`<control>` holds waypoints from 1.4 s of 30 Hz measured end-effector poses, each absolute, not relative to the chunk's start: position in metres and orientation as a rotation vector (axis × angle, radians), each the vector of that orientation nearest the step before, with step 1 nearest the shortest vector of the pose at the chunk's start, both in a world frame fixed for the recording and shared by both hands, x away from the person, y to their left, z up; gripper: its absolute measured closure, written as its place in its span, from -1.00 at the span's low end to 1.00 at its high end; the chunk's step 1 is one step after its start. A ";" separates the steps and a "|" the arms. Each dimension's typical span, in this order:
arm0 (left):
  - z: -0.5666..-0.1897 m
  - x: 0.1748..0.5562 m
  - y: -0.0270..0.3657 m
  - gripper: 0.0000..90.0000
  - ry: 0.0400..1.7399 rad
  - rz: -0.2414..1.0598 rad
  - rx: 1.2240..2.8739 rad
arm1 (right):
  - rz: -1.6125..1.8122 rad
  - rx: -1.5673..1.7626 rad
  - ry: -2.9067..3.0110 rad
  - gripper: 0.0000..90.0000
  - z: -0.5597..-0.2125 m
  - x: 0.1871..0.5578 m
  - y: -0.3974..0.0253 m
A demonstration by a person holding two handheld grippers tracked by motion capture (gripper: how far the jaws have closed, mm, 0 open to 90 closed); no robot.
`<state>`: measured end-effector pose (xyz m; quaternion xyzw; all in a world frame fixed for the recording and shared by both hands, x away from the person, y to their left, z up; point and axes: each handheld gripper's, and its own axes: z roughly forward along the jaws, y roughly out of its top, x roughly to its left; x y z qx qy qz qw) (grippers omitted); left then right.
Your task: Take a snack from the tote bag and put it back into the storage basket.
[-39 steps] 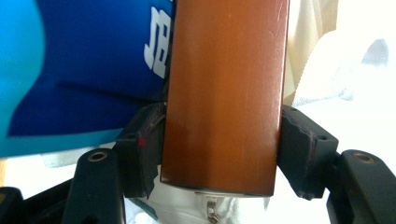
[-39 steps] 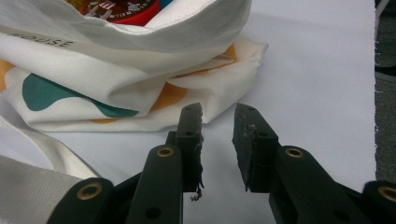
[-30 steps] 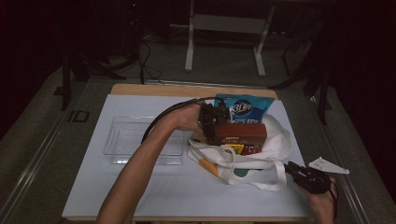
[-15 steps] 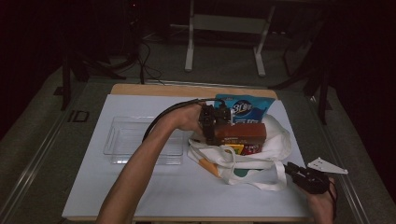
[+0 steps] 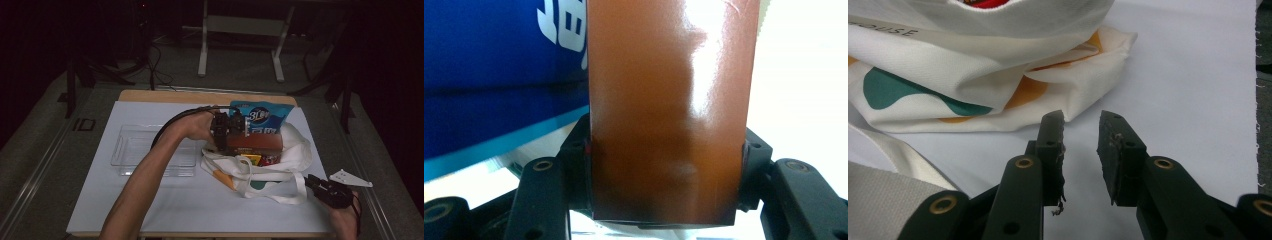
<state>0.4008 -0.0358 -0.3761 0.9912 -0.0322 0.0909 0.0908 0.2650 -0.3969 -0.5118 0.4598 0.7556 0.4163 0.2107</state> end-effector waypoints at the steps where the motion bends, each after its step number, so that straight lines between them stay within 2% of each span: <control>1: -0.375 0.400 -0.034 -0.03 -0.085 0.263 2.941 | 1.158 1.280 2.099 0.60 -0.512 0.265 -0.398; 19: -0.355 0.389 0.017 -0.03 -0.051 0.292 2.893 | 1.153 1.297 2.098 0.60 -0.516 0.265 -0.399; 42: -0.357 0.377 0.085 -0.03 0.044 0.337 2.922 | 1.141 1.306 2.104 0.60 -0.519 0.265 -0.400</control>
